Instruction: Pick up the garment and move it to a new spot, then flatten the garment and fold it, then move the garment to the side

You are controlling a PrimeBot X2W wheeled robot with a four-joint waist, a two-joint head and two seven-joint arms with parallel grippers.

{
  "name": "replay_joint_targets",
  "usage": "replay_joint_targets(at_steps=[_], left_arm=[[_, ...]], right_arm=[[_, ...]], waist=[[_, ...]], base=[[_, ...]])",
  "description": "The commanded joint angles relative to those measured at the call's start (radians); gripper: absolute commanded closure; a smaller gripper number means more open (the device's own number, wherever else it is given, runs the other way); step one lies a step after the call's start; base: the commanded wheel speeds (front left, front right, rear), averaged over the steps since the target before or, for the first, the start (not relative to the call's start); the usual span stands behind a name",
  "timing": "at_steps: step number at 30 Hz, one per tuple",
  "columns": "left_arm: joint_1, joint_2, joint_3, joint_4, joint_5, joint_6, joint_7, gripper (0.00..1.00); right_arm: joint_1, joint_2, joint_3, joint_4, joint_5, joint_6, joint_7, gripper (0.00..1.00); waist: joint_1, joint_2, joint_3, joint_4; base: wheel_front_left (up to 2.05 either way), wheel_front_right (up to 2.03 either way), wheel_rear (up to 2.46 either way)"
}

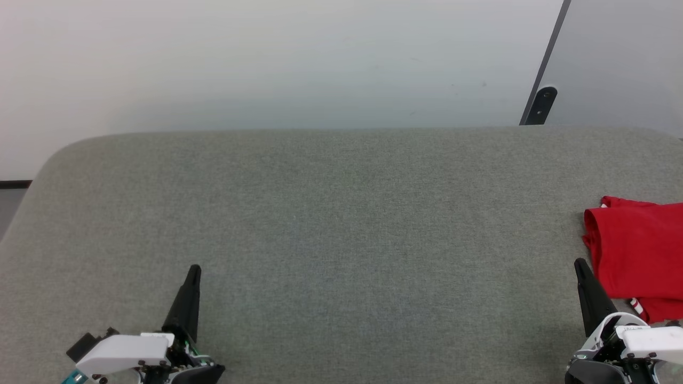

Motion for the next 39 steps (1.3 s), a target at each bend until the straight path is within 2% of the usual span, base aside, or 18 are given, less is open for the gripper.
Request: replay_joint_targets(at_steps=[1, 39], left_arm=[[-0.009, -0.002, 0.003, 0.002, 0.001, -0.005, 0.001, 1.0], [-0.01, -0.004, 0.006, 0.001, 0.005, -0.005, 0.003, 1.0]], right_arm=[[-0.003, 0.003, -0.001, 0.0, 0.004, 0.0, -0.002, 1.0], [-0.003, 0.003, 0.0, 0.0, 0.005, 0.0, -0.003, 1.0]], waist=[[0.0, 0.0, 0.0, 0.0], [0.0, 0.0, 0.0, 0.0]], base=[[0.0, 0.0, 0.0], [0.0, 0.0, 0.0]])
